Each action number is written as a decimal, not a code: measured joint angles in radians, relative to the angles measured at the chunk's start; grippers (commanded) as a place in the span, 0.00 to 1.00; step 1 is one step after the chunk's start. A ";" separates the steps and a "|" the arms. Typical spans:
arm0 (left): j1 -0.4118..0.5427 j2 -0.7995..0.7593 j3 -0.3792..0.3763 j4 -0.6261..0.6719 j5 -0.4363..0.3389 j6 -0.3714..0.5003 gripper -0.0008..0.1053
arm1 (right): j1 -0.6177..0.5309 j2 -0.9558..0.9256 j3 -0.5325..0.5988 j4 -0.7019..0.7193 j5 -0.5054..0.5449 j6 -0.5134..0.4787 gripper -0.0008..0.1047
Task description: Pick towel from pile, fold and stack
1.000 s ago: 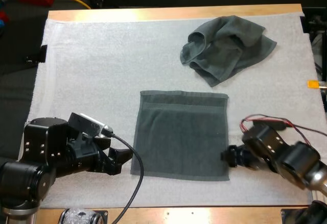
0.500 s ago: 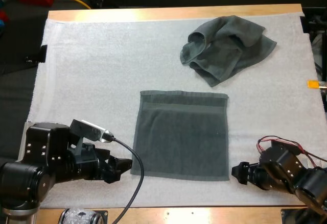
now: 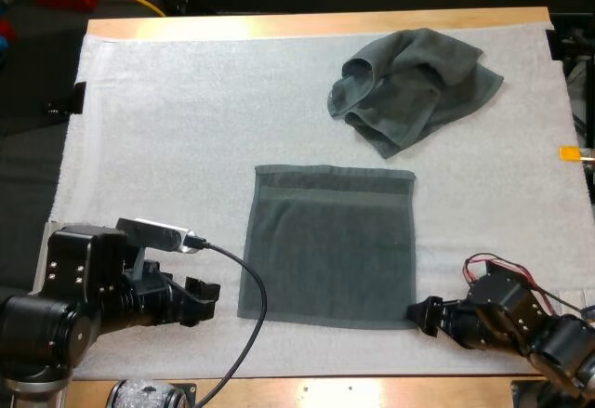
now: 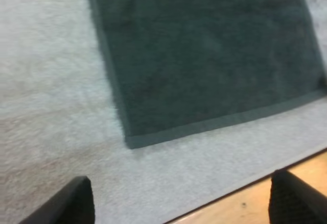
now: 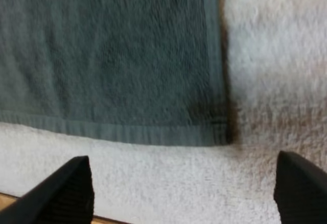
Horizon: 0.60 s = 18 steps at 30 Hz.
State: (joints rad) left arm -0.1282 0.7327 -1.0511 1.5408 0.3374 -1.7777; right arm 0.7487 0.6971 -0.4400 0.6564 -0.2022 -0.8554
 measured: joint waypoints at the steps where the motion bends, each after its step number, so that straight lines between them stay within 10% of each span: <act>1: 0.000 0.000 0.000 0.000 -0.006 -0.004 0.65 | 0.000 0.000 0.017 -0.016 -0.004 0.005 0.68; 18: 0.000 0.000 0.000 0.000 -0.003 -0.010 0.65 | 0.000 0.000 0.226 -0.363 -0.063 0.147 0.68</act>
State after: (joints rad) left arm -0.1282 0.7327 -1.0511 1.5408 0.3339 -1.7877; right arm 0.7487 0.6971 -0.2142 0.2932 -0.2651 -0.7079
